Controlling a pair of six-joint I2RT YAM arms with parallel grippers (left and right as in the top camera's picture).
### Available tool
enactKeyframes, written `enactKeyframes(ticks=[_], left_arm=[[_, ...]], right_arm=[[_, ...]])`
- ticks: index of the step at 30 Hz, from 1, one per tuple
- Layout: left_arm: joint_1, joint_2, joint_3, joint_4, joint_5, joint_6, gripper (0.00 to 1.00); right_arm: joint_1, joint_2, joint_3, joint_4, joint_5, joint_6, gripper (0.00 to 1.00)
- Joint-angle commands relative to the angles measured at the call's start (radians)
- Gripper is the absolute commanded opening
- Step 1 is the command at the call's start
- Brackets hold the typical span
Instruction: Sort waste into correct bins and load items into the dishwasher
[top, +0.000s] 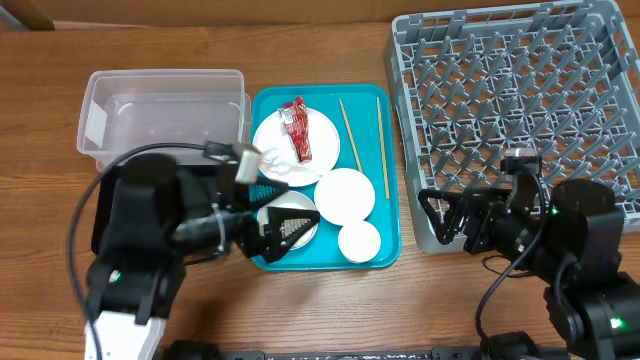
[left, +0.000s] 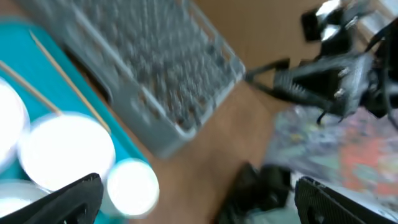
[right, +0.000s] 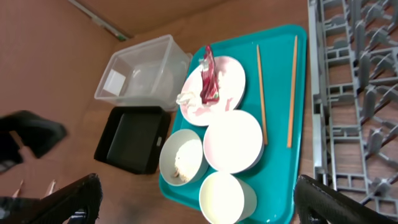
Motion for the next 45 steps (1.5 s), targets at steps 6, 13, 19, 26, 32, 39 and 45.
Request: enactKeyframes(ticks=[6, 13, 19, 26, 32, 39, 45], left_arm=[[-0.458, 0.187, 0.018, -0.122, -0.752, -0.083, 1.0], [-0.584, 0.47, 0.018, -0.076, -0.944, -0.204, 0.65], [-0.584, 0.606, 0.019, 0.058, -0.846, -0.22, 0.42], [-0.565, 0.579, 0.082, -0.039, -0.819, -0.222, 0.04], [-0.416, 0.491, 0.178, -0.143, -0.541, -0.102, 0.04], [-0.087, 0.453, 0.18, -0.091, 0.296, 0.097, 0.04], [-0.053, 0.454, 0.18, -0.078, 0.581, 0.139, 0.04]], right_arm=[[-0.003, 0.068, 0.031, -0.07, 0.045, 0.0, 1.0], [-0.003, 0.105, 0.031, -0.093, 0.042, 0.003, 1.0], [-0.003, 0.105, 0.031, -0.108, 0.042, 0.003, 1.0], [-0.003, 0.105, 0.031, -0.11, 0.042, 0.003, 1.0], [-0.003, 0.105, 0.031, -0.11, 0.036, 0.003, 1.0], [-0.002, 0.105, 0.03, -0.055, -0.358, -0.217, 0.95], [0.035, 0.11, 0.03, 0.107, -0.574, -0.216, 0.93]])
